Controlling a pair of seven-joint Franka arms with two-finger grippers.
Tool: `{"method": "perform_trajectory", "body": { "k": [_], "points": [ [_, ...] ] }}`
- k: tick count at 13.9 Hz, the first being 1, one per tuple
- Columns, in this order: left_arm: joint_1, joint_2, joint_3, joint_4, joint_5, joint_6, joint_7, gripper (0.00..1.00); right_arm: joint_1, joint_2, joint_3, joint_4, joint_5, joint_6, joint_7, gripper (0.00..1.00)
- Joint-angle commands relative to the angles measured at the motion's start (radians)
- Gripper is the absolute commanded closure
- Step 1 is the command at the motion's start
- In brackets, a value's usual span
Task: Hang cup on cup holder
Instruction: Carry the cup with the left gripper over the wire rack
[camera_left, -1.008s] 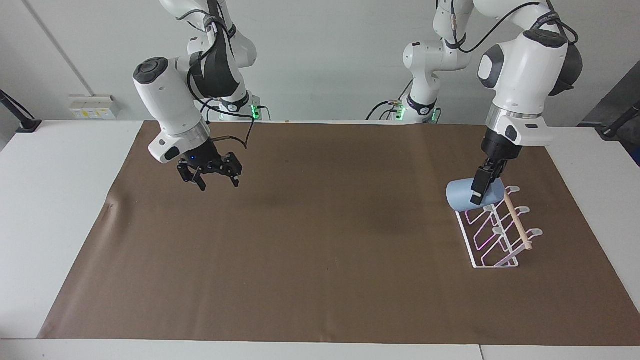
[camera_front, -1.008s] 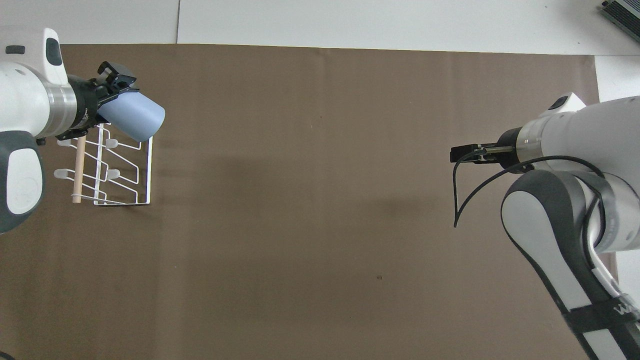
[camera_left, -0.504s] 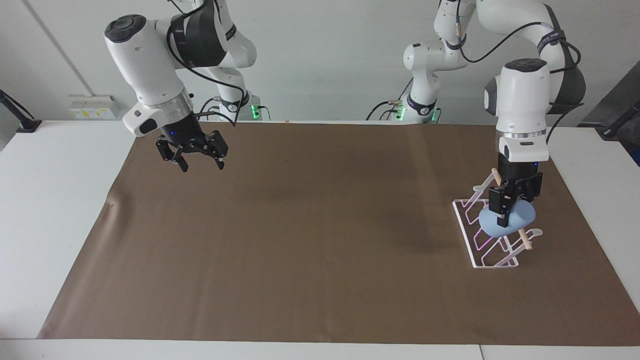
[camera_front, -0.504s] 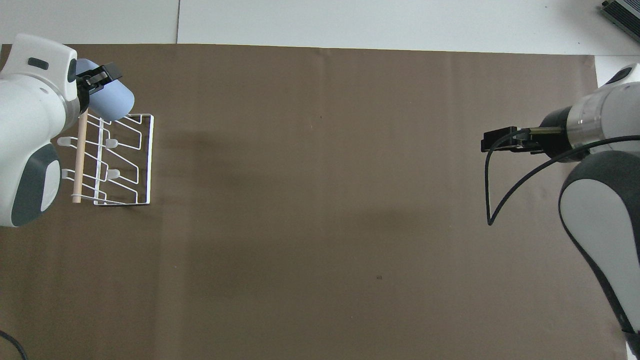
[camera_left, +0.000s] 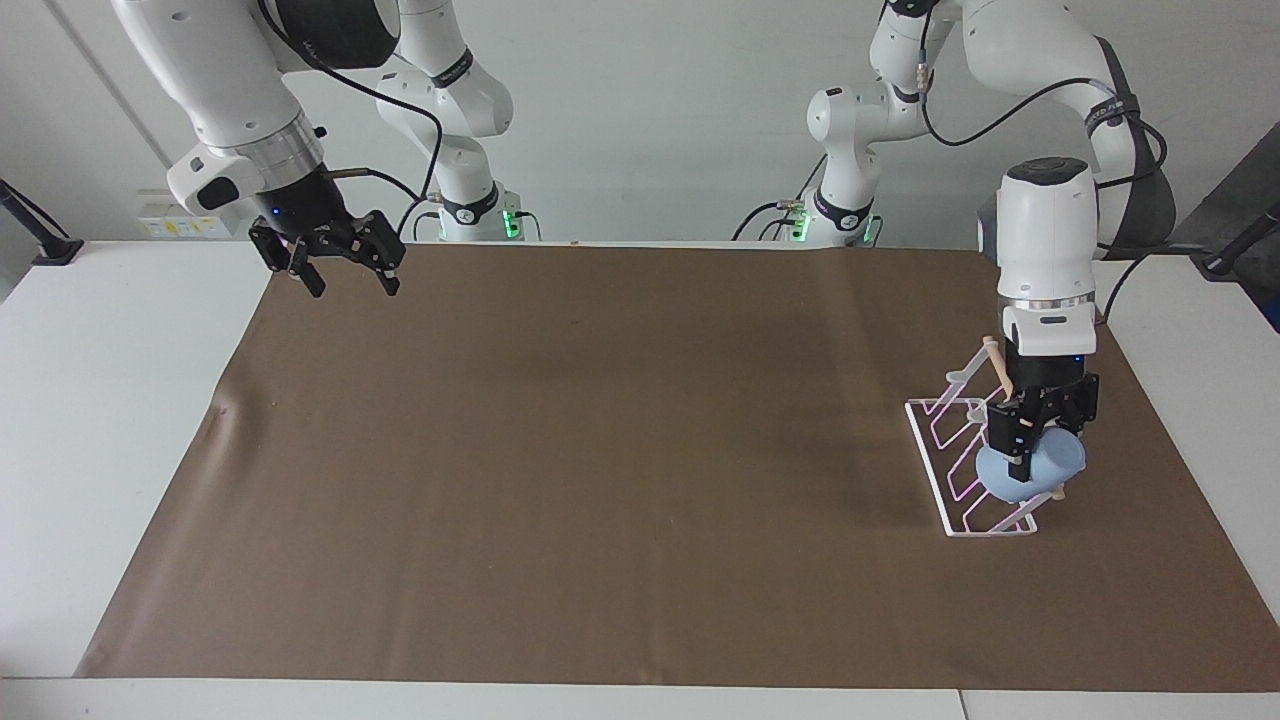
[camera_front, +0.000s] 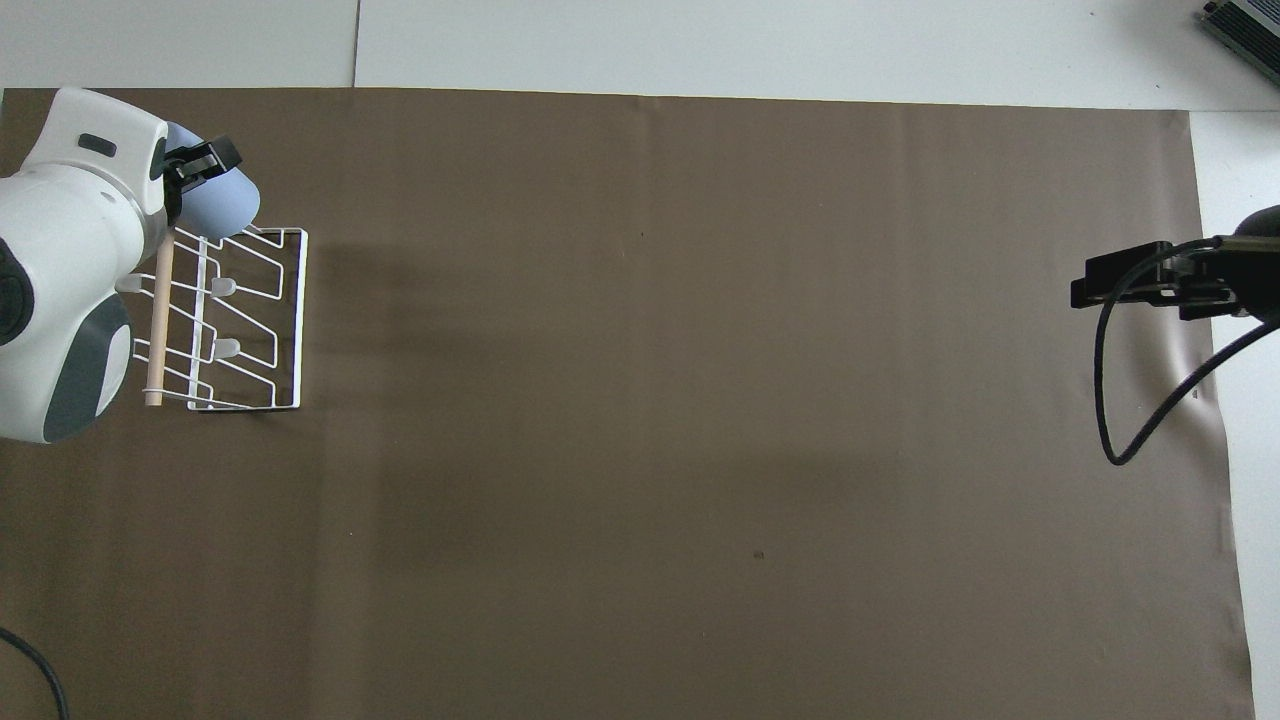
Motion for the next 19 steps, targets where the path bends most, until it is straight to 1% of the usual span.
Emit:
{"method": "perform_trajectory", "body": {
  "k": [1, 3, 6, 7, 8, 9, 10, 15, 17, 19],
  "points": [
    [0.014, -0.027, -0.005, -0.077, 0.032, 0.049, 0.005, 1.00, 0.080, -0.010, -0.103, 0.039, -0.046, -0.057, 0.009, 0.00],
    [0.015, -0.039, -0.005, -0.101, 0.043, 0.053, 0.006, 1.00, 0.077, -0.015, -0.108, 0.037, -0.070, -0.077, 0.000, 0.00],
    [0.020, -0.050, -0.005, -0.127, 0.044, 0.052, 0.006, 1.00, 0.079, -0.040, -0.107, -0.001, -0.087, -0.081, -0.006, 0.00],
    [0.020, -0.050, -0.007, -0.127, 0.044, 0.047, 0.006, 0.90, 0.079, -0.040, -0.107, -0.003, -0.087, -0.080, -0.005, 0.00],
    [0.021, -0.050, -0.007, -0.121, 0.043, 0.044, 0.006, 0.65, 0.079, -0.043, -0.107, -0.009, -0.087, -0.078, -0.005, 0.00],
    [0.020, -0.048, -0.007, -0.114, 0.043, 0.029, 0.009, 0.20, 0.079, -0.050, -0.107, -0.018, -0.087, -0.080, -0.003, 0.00],
    [0.018, -0.050, -0.007, -0.114, 0.043, 0.012, 0.012, 0.00, 0.079, -0.053, -0.105, -0.028, -0.087, -0.080, -0.008, 0.00],
    [0.017, -0.050, -0.007, -0.097, 0.043, -0.014, 0.019, 0.00, 0.082, -0.057, -0.104, -0.032, -0.089, -0.077, -0.008, 0.00],
    [0.011, -0.047, -0.010, -0.055, 0.043, -0.091, 0.029, 0.00, 0.085, -0.055, -0.104, -0.032, -0.090, -0.078, -0.006, 0.00],
    [0.005, -0.047, -0.014, -0.026, 0.043, -0.149, 0.040, 0.00, 0.076, -0.057, -0.102, -0.032, -0.089, -0.104, -0.003, 0.00]
  ]
}}
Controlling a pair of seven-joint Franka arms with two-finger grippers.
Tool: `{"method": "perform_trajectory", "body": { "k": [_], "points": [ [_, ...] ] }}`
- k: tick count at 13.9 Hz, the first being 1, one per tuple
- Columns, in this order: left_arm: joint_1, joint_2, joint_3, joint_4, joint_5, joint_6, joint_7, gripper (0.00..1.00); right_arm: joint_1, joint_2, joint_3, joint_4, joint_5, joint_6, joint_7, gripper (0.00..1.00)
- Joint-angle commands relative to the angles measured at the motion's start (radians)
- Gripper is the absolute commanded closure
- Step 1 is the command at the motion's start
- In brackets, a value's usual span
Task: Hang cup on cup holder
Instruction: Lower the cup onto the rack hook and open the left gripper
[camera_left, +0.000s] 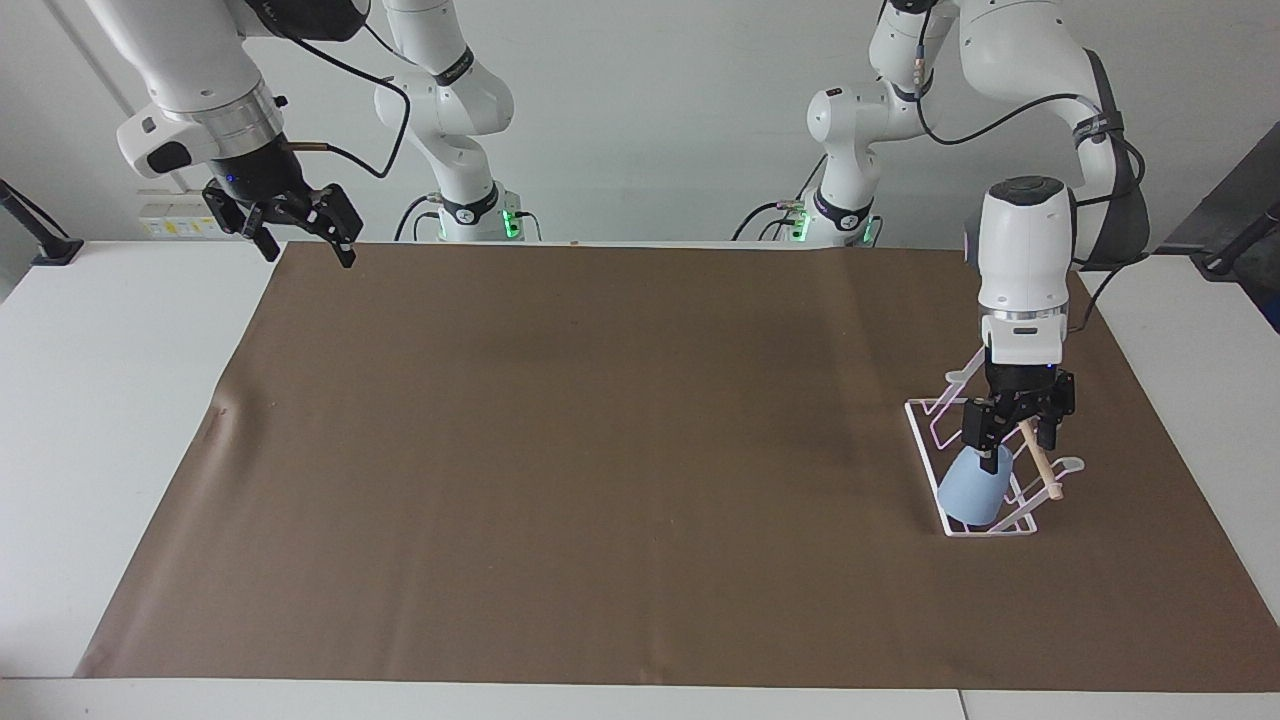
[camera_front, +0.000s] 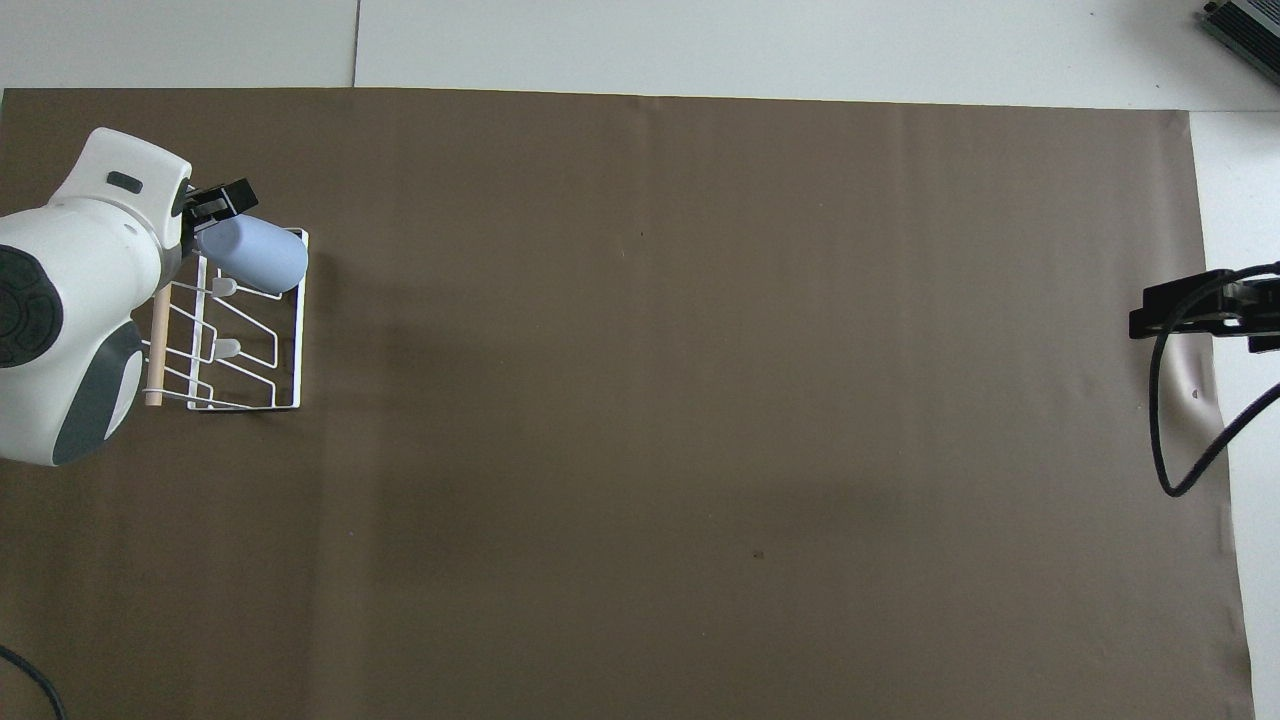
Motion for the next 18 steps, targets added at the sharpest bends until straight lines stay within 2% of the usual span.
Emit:
{"method": "perform_trajectory", "body": {
  "k": [1, 5, 7, 9, 11, 15, 18],
  "points": [
    [-0.005, -0.015, -0.010, 0.038, 0.018, -0.090, 0.016, 0.00, -0.007, -0.027, -0.002, -0.031, -0.018, -0.034, -0.001, 0.00],
    [-0.047, -0.015, -0.029, 0.114, -0.005, -0.228, 0.032, 0.00, -0.021, -0.032, -0.002, -0.034, -0.015, -0.020, -0.006, 0.00],
    [-0.058, -0.020, -0.036, 0.177, -0.110, -0.337, 0.144, 0.00, -0.005, -0.032, 0.003, -0.037, -0.031, -0.011, 0.000, 0.00],
    [-0.054, -0.026, -0.031, 0.263, -0.265, -0.458, 0.337, 0.00, -0.014, -0.032, 0.006, -0.036, -0.045, -0.017, 0.000, 0.00],
    [-0.048, -0.024, -0.028, 0.372, -0.345, -0.602, 0.455, 0.00, -0.014, -0.032, 0.006, -0.037, -0.050, -0.020, 0.003, 0.00],
    [-0.044, -0.026, -0.028, 0.491, -0.401, -0.816, 0.565, 0.00, -0.008, -0.035, 0.006, -0.045, -0.050, -0.019, 0.005, 0.00],
    [-0.043, -0.044, -0.026, 0.521, -0.427, -0.915, 0.614, 0.00, -0.008, -0.035, 0.006, -0.045, -0.049, -0.014, 0.005, 0.00]
  ]
}}
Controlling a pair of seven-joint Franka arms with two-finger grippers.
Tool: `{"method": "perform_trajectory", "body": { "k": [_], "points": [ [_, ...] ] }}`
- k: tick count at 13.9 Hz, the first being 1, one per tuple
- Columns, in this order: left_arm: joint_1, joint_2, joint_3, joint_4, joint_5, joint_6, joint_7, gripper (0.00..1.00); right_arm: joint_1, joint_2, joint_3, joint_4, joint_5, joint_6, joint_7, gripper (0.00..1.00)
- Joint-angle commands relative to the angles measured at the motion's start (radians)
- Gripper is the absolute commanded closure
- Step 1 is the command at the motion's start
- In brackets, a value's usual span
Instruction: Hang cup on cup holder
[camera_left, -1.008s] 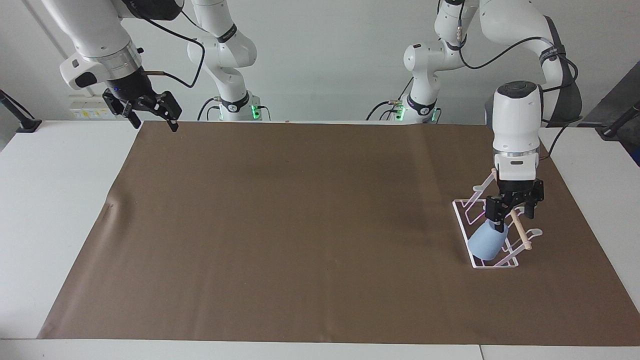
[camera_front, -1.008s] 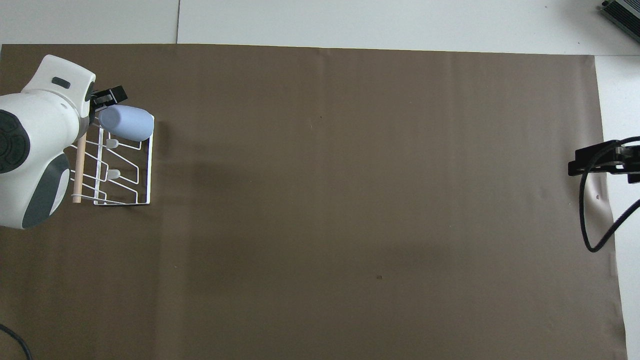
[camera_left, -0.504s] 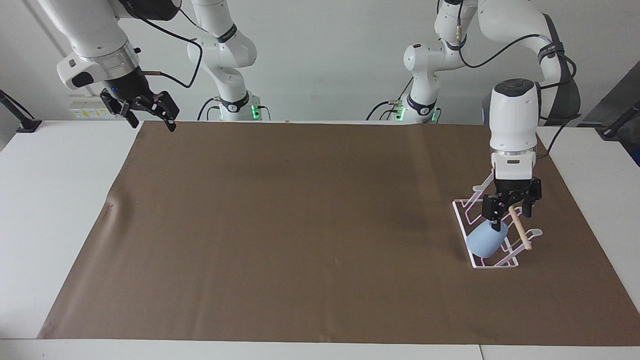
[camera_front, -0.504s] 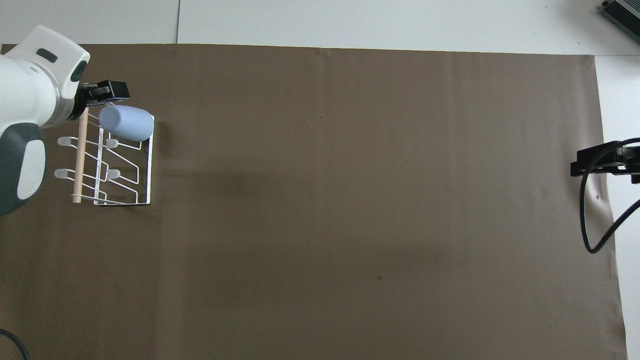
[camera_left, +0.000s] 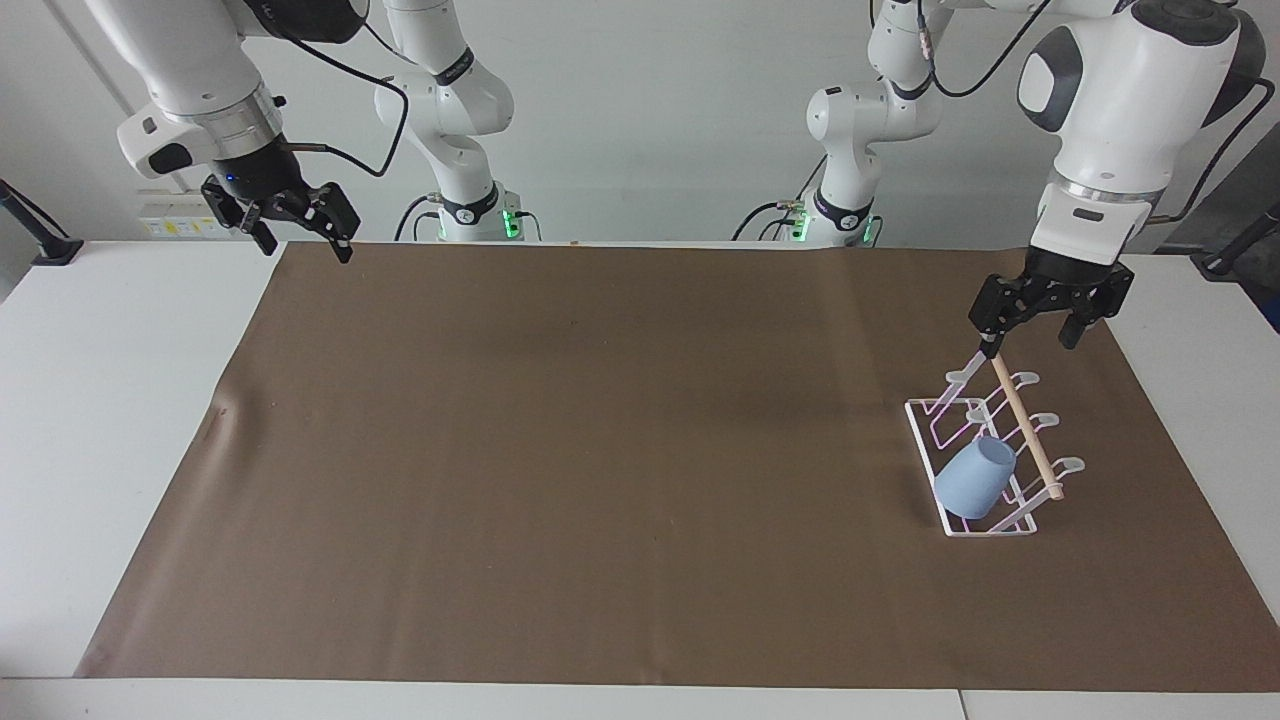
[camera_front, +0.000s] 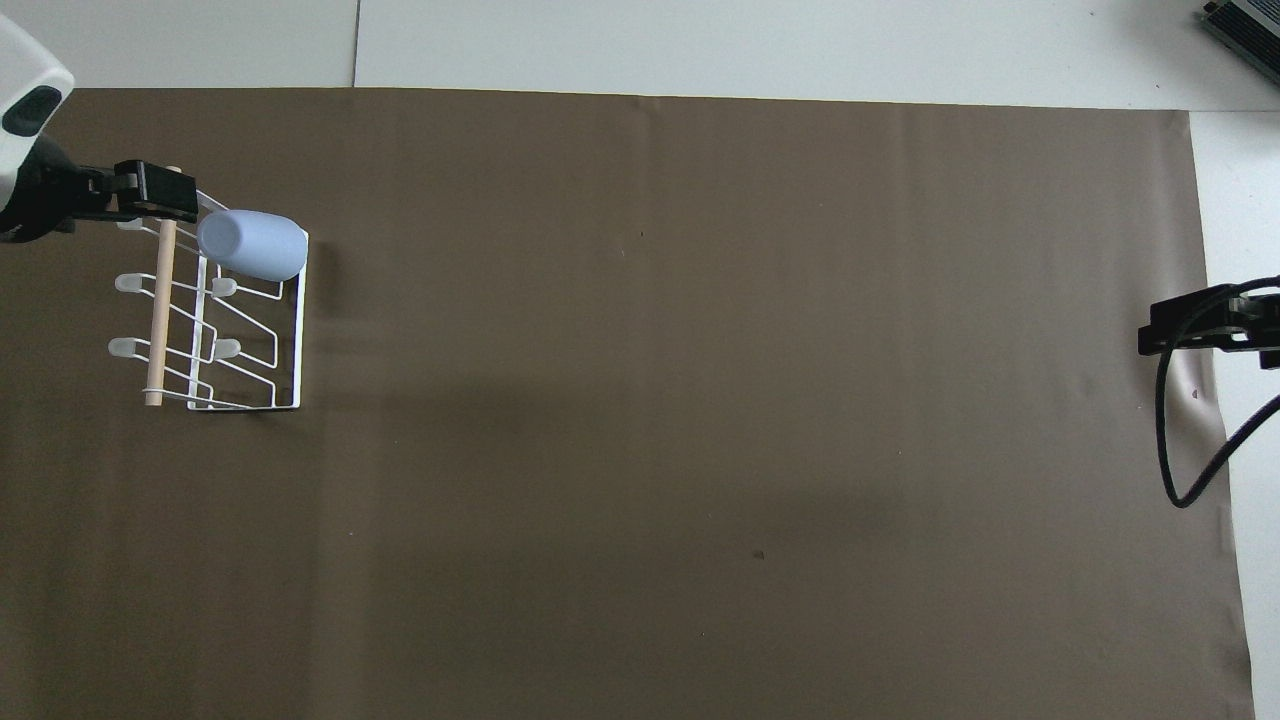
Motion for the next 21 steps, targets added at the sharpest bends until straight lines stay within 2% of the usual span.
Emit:
{"method": "perform_trajectory", "body": {
  "k": [1, 5, 9, 13, 21],
  "points": [
    [0.006, -0.018, 0.009, 0.031, -0.049, -0.099, 0.085, 0.00, -0.003, -0.029, 0.007, -0.037, -0.025, 0.014, 0.005, 0.00],
    [0.022, -0.050, 0.023, 0.030, -0.095, -0.143, 0.151, 0.00, -0.003, -0.032, 0.007, -0.040, -0.025, 0.014, 0.009, 0.00],
    [0.007, -0.095, 0.124, 0.015, -0.098, -0.236, 0.279, 0.00, -0.003, -0.035, 0.007, -0.049, -0.024, 0.017, 0.009, 0.00],
    [-0.012, -0.116, 0.155, 0.002, -0.098, -0.306, 0.283, 0.00, -0.003, -0.035, 0.007, -0.049, -0.024, 0.014, 0.009, 0.00],
    [-0.056, -0.112, 0.208, 0.016, -0.120, -0.392, 0.282, 0.00, -0.004, -0.035, 0.007, -0.049, -0.025, 0.017, 0.009, 0.00]
  ]
}}
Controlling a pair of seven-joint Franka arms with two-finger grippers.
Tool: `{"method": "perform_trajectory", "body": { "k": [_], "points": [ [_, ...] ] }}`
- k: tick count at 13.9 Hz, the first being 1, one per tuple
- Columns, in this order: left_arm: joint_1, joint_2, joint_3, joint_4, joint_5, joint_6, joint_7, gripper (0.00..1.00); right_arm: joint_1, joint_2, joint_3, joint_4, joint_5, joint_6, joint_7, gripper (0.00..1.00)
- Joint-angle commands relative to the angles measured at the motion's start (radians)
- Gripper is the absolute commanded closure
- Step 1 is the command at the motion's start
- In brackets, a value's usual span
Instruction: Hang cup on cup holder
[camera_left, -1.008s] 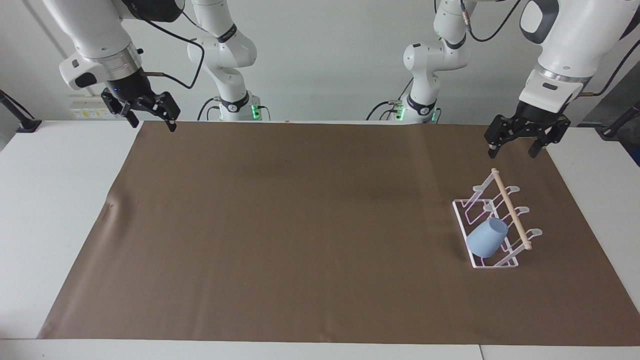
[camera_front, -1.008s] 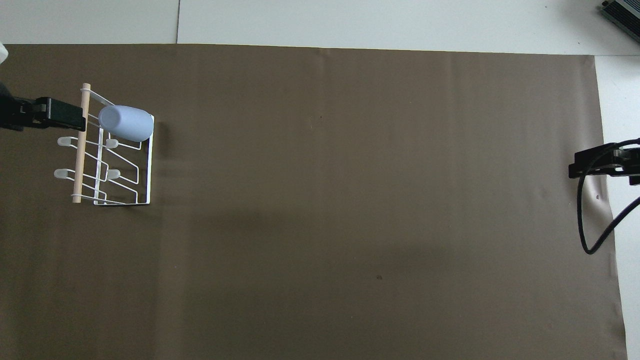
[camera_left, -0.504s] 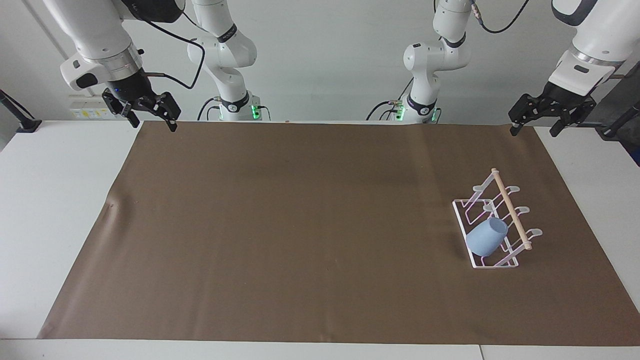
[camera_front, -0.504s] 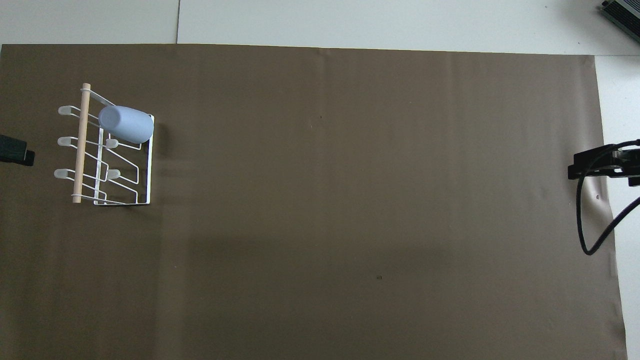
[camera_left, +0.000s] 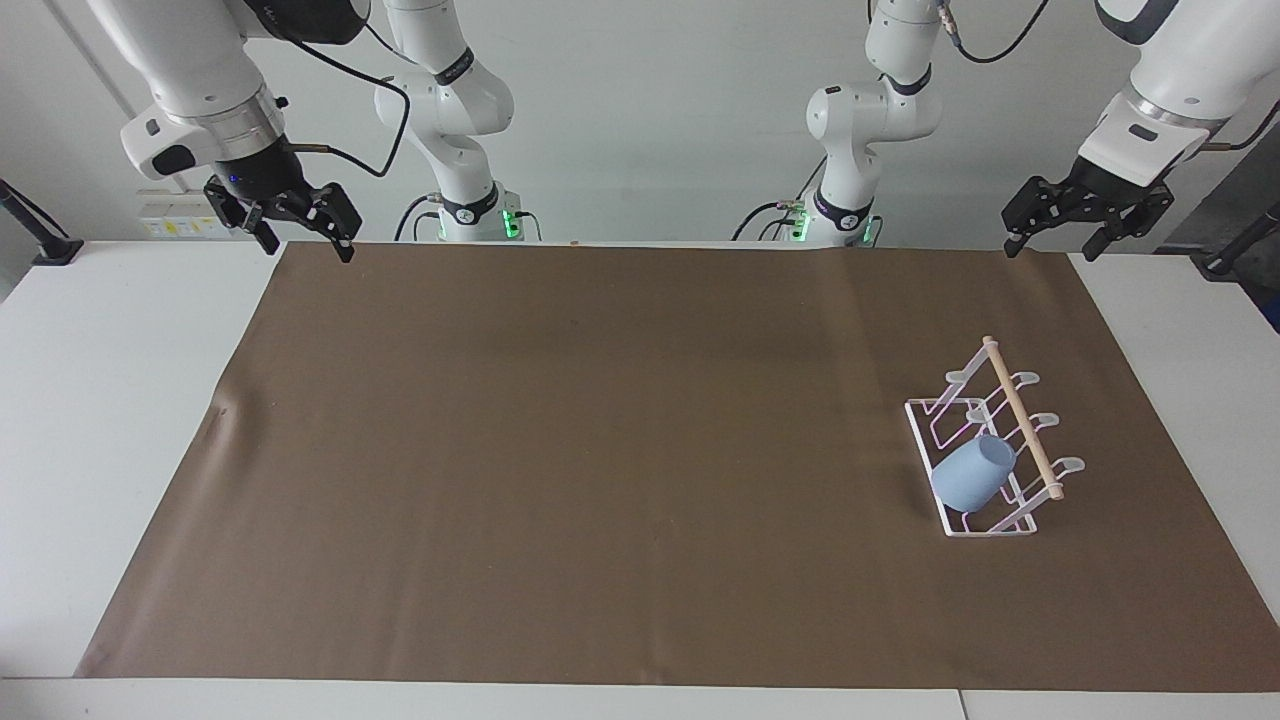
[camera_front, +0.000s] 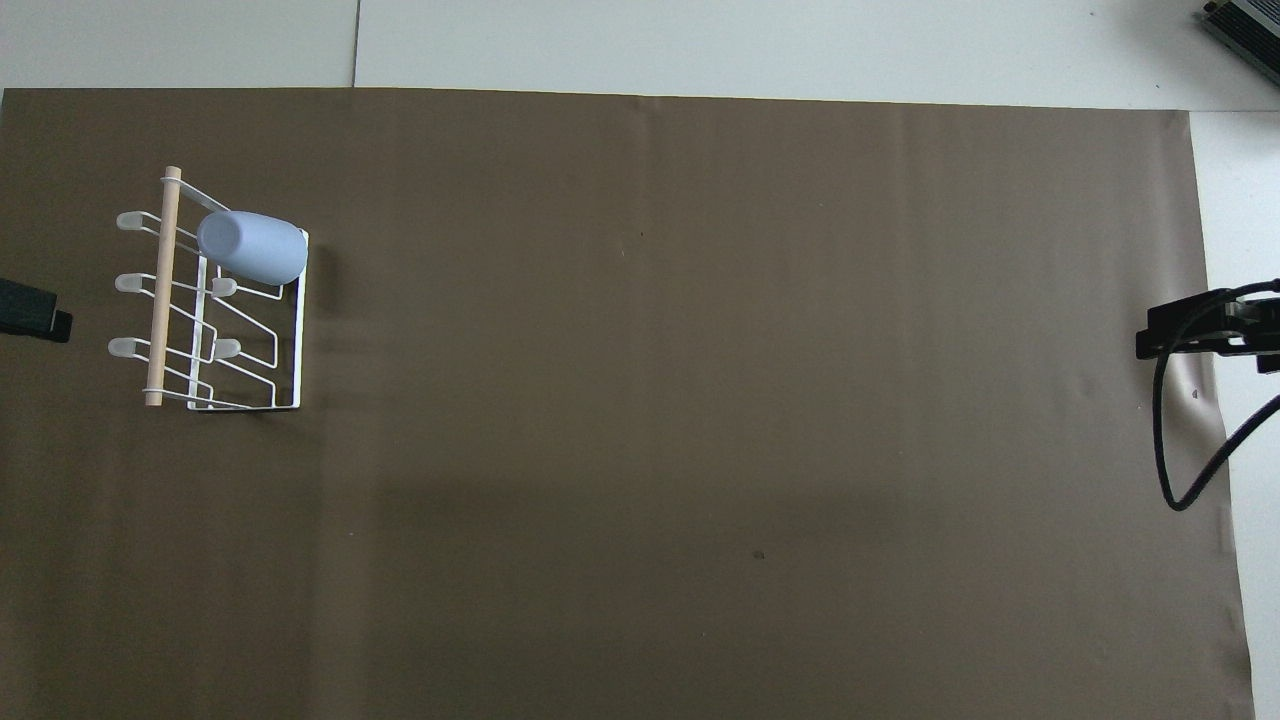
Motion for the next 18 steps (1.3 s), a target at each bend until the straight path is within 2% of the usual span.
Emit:
{"method": "perform_trajectory", "body": {
  "k": [1, 3, 16, 18],
  "points": [
    [-0.046, -0.015, 0.058, -0.001, -0.020, -0.045, 0.008, 0.00, -0.004, -0.027, 0.007, -0.036, -0.025, 0.017, 0.009, 0.00],
    [-0.086, -0.015, 0.093, -0.001, -0.019, -0.042, 0.008, 0.00, -0.004, -0.027, 0.007, -0.036, -0.025, 0.019, 0.009, 0.00],
    [-0.089, -0.040, 0.078, -0.053, -0.014, 0.019, -0.009, 0.00, -0.012, -0.034, 0.007, -0.048, -0.024, 0.030, 0.009, 0.00],
    [-0.090, -0.043, 0.075, -0.066, -0.014, 0.030, -0.062, 0.00, -0.012, -0.034, 0.007, -0.050, -0.024, 0.031, 0.009, 0.00]
  ]
}}
